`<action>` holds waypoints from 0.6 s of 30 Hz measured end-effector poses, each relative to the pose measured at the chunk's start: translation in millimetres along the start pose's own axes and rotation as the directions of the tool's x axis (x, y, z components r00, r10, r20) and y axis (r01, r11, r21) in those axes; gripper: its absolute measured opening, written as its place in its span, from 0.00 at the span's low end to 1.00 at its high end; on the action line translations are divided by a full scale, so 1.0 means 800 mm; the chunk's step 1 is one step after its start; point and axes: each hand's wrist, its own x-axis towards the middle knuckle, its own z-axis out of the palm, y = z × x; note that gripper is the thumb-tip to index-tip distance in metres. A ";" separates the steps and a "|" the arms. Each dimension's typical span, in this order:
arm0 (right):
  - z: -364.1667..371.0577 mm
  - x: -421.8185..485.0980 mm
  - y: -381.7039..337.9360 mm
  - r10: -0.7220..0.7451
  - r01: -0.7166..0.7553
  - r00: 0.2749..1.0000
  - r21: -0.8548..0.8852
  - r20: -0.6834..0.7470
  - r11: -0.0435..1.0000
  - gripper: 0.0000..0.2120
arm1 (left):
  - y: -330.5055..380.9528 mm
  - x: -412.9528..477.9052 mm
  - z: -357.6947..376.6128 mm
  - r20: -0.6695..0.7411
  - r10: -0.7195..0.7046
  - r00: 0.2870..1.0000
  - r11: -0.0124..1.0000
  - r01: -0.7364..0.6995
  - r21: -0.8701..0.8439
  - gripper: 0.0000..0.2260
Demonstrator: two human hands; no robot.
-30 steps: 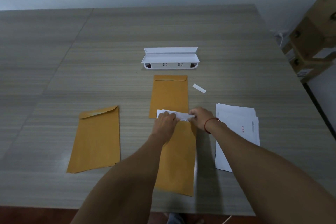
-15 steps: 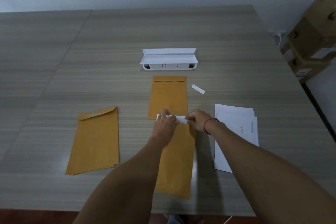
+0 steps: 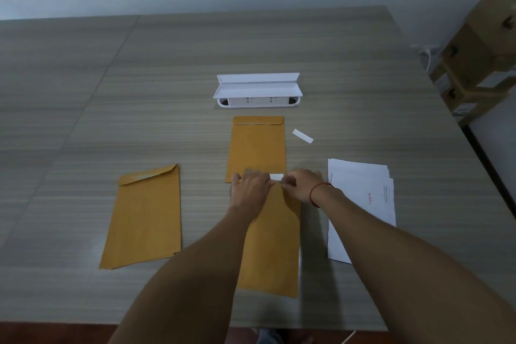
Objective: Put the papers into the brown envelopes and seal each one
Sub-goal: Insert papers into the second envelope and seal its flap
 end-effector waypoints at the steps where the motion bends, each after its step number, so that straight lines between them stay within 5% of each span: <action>1: 0.000 0.000 0.001 0.003 -0.003 1.000 0.014 -0.005 1.000 0.14 | 0.001 0.000 0.001 -0.009 0.007 1.000 1.000 -0.007 0.001 0.13; 18: 0.006 0.005 0.002 0.046 -0.054 0.997 0.131 0.058 0.990 0.12 | -0.007 -0.005 0.006 0.001 0.029 1.000 0.975 -0.028 -0.221 0.17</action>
